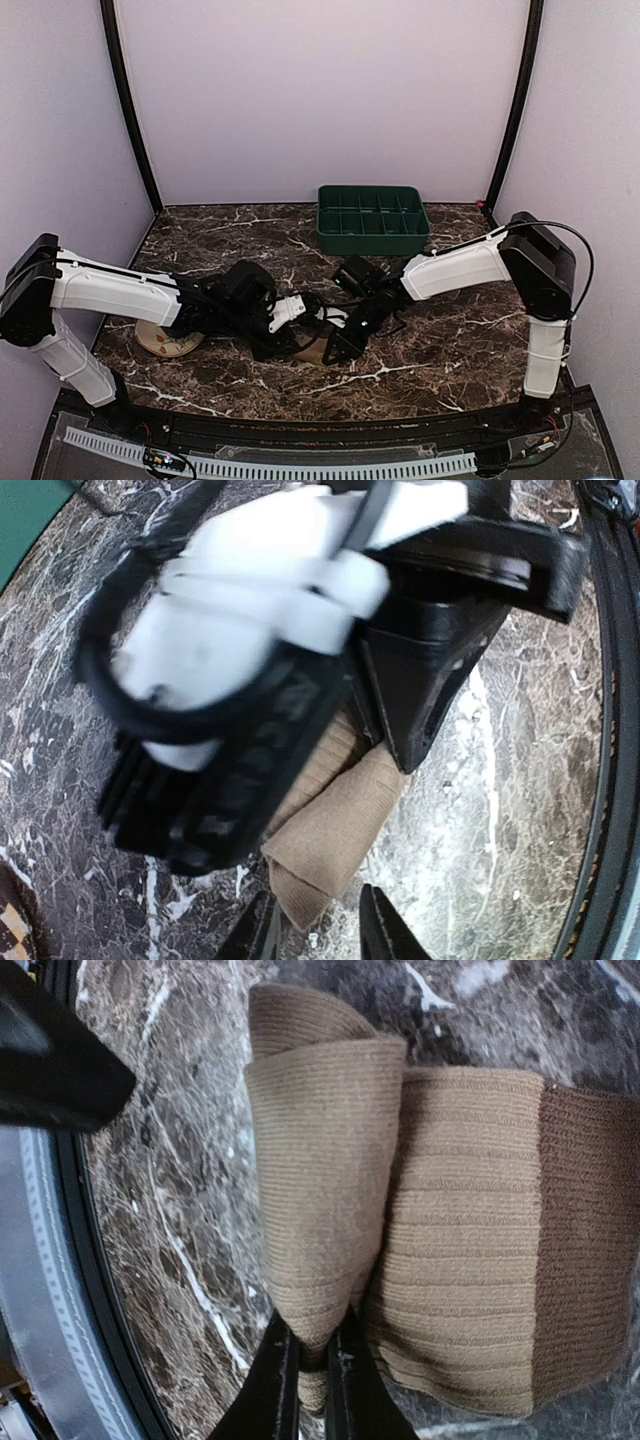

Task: Roll the socks
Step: Roll the sock at the center of the board.

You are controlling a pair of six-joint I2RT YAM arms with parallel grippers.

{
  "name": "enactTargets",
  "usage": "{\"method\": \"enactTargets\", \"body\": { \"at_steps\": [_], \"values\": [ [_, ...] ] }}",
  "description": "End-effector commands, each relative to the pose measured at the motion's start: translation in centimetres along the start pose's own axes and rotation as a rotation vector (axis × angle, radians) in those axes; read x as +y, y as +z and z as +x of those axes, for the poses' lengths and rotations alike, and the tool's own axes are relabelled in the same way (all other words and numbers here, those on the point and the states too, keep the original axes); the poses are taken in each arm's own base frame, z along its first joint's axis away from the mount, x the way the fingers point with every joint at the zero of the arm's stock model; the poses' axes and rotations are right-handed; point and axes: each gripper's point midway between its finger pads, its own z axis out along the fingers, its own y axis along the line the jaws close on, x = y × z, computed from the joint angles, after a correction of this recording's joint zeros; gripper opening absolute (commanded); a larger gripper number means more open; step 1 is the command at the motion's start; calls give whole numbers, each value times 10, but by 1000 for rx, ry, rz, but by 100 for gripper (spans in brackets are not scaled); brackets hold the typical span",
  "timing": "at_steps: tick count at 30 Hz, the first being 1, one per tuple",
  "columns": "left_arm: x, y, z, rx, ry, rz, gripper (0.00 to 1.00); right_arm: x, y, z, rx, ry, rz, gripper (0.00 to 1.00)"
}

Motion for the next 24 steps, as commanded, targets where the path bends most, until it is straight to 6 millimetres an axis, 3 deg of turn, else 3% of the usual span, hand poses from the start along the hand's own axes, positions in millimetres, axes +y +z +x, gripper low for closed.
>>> {"method": "enactTargets", "body": {
  "at_steps": [1,15,24],
  "values": [
    [3,-8,-10,-55,81,-85,32,-7,14,33,128,76,-43,0],
    [-14,7,-3,-11,281,-103,35,-13,12,26,153,103,-105,0],
    [-11,25,5,50,375,-132,36,-13,11,22,166,101,-134,0]
  ]
}}
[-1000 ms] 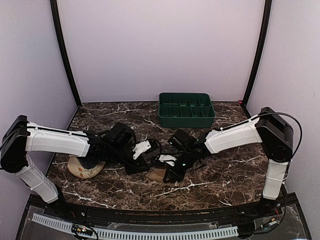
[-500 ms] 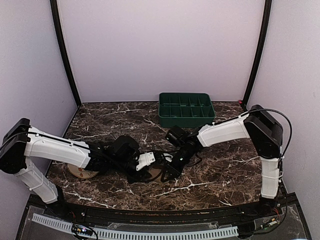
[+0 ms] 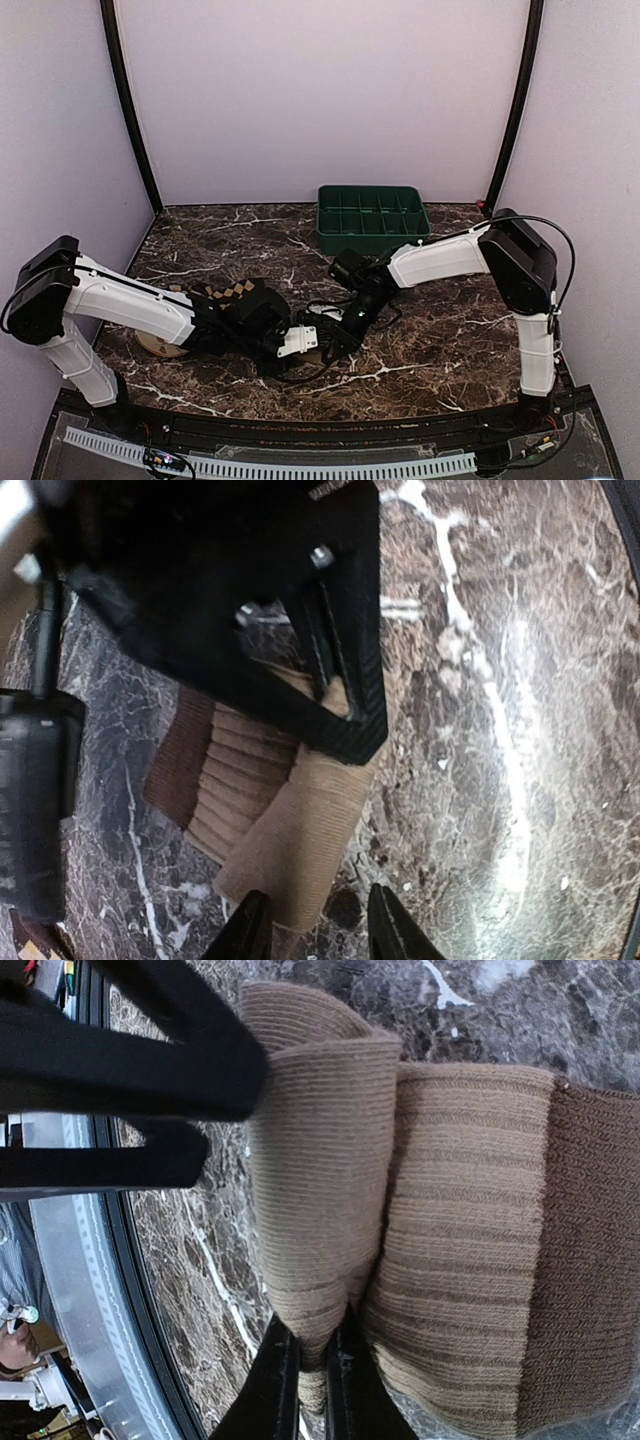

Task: Roll the socks
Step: Roll the sock at the center of the board.

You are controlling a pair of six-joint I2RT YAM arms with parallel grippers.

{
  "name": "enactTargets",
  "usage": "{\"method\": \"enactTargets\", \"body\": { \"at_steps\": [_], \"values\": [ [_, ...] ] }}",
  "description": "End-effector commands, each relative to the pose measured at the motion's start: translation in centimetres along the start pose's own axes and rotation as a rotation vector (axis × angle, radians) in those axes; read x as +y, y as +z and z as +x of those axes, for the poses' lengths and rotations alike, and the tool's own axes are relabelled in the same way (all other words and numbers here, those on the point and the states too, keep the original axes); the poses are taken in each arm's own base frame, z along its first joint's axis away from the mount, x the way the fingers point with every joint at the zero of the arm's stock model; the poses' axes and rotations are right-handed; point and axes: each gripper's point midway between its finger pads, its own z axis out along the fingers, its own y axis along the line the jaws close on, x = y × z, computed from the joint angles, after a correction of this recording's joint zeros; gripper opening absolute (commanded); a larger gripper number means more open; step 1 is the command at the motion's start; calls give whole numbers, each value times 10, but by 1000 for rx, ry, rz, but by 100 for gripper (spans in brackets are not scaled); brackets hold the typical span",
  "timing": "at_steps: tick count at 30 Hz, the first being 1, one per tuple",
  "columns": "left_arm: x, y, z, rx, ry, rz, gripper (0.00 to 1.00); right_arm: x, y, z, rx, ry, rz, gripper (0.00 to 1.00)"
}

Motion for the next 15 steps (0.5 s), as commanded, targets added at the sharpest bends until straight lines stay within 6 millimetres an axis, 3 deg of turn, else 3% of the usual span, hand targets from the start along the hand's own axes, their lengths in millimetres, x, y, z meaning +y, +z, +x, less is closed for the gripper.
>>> {"method": "enactTargets", "body": {
  "at_steps": [1,7,15],
  "values": [
    [9,4,-9,-5,62,-47,36,-14,11,24,93,55,12,0],
    [14,8,-13,-13,102,-72,37,-14,11,20,104,53,-7,0],
    [7,13,-12,-8,124,-36,37,-15,8,16,103,56,-34,0]
  ]
}}
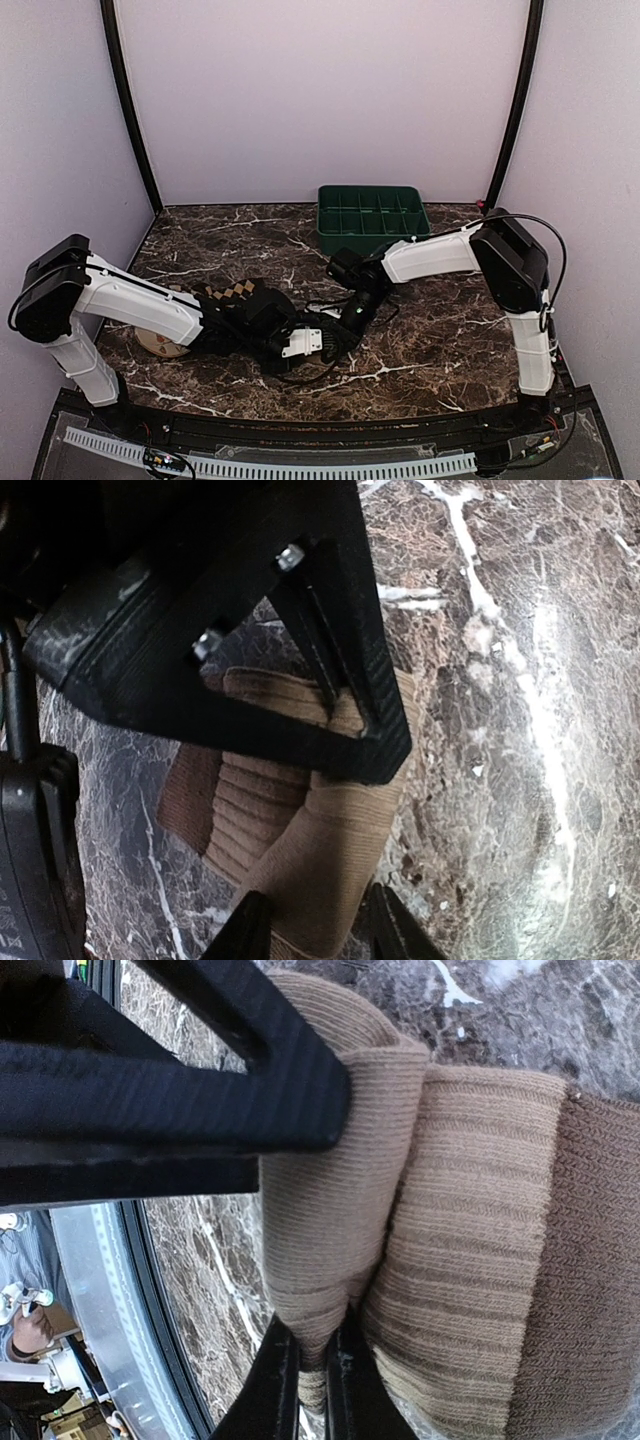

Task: Roll the socks
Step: Roll the sock at the center of the board.

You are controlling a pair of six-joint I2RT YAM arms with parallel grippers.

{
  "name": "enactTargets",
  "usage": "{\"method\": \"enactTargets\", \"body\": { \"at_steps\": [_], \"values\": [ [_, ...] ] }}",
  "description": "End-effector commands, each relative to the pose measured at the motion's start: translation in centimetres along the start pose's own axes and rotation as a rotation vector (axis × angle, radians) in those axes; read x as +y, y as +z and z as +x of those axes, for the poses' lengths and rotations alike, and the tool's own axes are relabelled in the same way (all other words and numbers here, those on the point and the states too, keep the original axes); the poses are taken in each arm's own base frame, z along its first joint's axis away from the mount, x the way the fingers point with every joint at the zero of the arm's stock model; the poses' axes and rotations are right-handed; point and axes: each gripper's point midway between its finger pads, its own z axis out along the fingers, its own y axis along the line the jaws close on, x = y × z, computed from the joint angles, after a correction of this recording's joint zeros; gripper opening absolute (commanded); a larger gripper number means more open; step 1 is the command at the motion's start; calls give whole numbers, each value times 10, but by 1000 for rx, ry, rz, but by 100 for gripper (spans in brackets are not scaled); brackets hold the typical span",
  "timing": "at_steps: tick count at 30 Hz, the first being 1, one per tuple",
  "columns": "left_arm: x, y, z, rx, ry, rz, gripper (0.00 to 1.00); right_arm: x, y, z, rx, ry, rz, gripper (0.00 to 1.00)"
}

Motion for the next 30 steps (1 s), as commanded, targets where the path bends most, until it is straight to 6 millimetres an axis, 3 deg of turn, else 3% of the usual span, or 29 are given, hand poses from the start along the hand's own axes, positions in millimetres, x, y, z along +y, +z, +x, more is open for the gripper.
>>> {"method": "enactTargets", "body": {
  "at_steps": [1,14,26,30],
  "values": [
    [0,0,-12,-27,31,8,37,-14,9,16,64,41,10,0],
    [-7,11,-10,-1,72,22,33,-12,11,18,81,54,-33,0],
    [-13,22,3,89,62,51,3,-22,3,14,62,69,-5,1],
    [-19,21,10,116,47,77,0,-30,-7,12,19,86,18,6]
  ]
}}
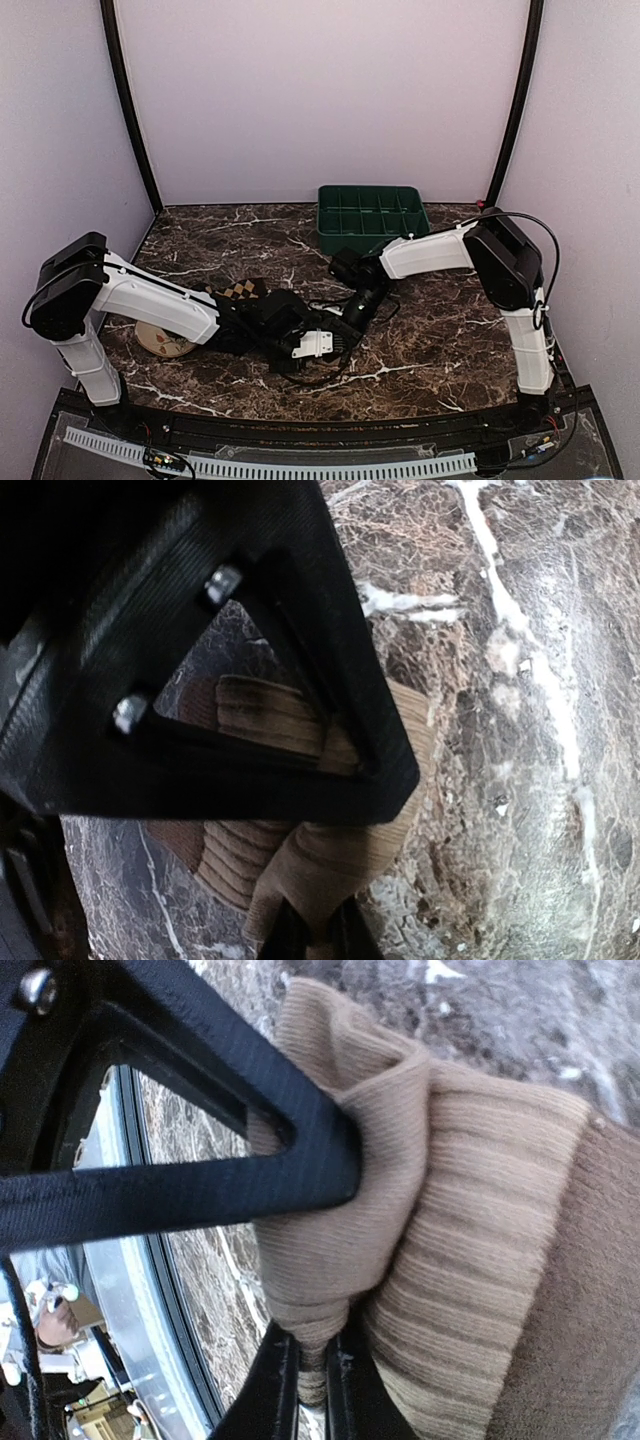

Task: Roll the socks
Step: Roll the sock at the center of the board.

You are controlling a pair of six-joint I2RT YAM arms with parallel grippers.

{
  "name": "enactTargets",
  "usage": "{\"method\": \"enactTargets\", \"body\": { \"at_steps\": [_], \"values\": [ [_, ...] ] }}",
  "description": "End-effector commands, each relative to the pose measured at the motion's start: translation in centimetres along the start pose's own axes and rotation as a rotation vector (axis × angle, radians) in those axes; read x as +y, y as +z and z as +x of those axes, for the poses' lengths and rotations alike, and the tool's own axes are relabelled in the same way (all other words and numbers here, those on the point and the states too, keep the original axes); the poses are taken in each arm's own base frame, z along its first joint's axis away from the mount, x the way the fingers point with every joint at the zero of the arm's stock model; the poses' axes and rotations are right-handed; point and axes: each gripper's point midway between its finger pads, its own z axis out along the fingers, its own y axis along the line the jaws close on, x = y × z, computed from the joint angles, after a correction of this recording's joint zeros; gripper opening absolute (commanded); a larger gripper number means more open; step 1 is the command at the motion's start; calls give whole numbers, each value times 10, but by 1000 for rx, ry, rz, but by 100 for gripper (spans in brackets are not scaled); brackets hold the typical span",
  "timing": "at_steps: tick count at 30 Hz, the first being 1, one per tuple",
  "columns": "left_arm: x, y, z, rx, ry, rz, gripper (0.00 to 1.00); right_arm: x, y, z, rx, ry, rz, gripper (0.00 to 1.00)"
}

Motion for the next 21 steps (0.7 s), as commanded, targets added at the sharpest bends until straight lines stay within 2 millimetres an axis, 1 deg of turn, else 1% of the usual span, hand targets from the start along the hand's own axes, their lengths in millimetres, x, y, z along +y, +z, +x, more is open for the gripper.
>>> {"method": "enactTargets", "body": {
  "at_steps": [1,5,9,14,21],
  "values": [
    [-21,5,18,73,-12,83,0,-27,-7,7,-19,40,84,9],
    [-31,6,24,100,-25,136,0,-32,-21,4,-80,52,104,21],
    [-38,6,26,126,-70,224,0,-37,-36,3,-144,69,120,29],
    [-40,3,23,124,-122,304,0,-35,-50,0,-209,73,122,32],
    [-45,0,23,140,-224,440,0,-35,-58,-3,-273,80,125,35]
  ]
}}
